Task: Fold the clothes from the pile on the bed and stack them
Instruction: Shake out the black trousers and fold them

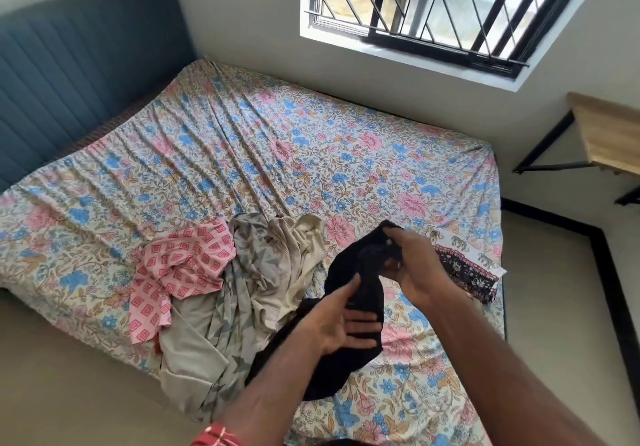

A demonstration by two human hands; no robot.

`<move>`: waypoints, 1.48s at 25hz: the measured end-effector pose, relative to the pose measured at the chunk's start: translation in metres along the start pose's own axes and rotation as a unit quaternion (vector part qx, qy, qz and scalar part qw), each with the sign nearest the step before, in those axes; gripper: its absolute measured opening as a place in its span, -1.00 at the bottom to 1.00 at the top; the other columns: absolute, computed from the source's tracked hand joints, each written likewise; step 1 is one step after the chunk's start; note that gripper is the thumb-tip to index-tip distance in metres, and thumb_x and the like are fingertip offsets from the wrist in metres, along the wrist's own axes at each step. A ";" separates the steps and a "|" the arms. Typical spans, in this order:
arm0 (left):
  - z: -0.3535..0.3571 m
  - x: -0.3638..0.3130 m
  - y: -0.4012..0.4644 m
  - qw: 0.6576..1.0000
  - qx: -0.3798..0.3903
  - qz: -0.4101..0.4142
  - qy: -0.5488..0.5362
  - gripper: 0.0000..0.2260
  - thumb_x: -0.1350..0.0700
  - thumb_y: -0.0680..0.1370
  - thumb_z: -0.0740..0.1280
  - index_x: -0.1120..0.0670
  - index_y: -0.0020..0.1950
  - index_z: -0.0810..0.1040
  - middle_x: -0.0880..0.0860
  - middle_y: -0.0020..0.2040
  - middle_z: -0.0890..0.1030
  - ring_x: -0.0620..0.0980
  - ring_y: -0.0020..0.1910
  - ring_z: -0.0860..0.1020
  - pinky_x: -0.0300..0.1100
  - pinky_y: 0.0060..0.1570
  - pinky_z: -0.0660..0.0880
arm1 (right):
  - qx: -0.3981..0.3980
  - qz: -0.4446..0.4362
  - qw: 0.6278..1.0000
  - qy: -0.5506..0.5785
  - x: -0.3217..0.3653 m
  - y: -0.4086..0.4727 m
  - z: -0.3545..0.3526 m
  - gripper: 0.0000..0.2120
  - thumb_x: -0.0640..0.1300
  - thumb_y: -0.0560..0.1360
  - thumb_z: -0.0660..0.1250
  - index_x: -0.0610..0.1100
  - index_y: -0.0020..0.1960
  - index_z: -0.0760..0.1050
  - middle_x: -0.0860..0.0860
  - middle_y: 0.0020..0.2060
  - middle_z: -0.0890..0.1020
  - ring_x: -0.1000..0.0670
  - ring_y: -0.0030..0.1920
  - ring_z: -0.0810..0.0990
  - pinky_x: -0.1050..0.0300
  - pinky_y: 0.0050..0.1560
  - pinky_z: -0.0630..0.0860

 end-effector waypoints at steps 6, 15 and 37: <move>-0.014 -0.065 -0.010 0.941 -0.095 0.264 -0.187 -0.51 0.34 0.60 0.33 -0.02 0.46 0.35 0.21 0.17 0.65 0.17 -0.03 0.68 0.16 -0.15 0.65 | -0.101 -0.016 0.972 -0.210 -0.021 -0.008 -0.075 -0.88 -0.26 0.59 0.39 -0.32 -0.02 0.49 -0.19 -0.25 0.66 -0.09 -0.38 0.70 -0.13 -0.18 0.72; 0.060 -0.112 -0.089 0.925 0.017 0.296 0.240 -0.86 0.26 0.61 0.37 0.09 0.09 0.68 0.11 -0.02 0.73 0.09 -0.05 0.69 0.00 0.01 0.65 | 0.036 0.103 0.921 -0.374 -0.134 0.010 -0.101 -0.61 -0.25 0.50 0.45 -0.09 0.21 0.33 -0.12 0.07 0.58 -0.11 0.03 0.66 -0.20 0.03 0.67; -0.095 -0.160 -0.138 0.837 -0.268 0.259 0.400 -0.86 0.43 0.54 0.38 0.20 -0.05 0.62 0.19 -0.09 0.64 0.07 -0.19 0.66 -0.17 -0.34 0.60 | 0.104 -0.229 0.681 -0.688 0.044 0.022 -0.027 -0.77 -0.21 0.47 0.41 0.11 -0.13 0.48 0.02 -0.08 0.62 -0.05 -0.12 0.63 -0.04 -0.10 0.64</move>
Point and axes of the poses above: each hand's wrist, its own y-axis towards the middle knuckle, its own z-axis out of the palm, x = y × z, the point moved 9 cm from there along y, towards the middle knuckle
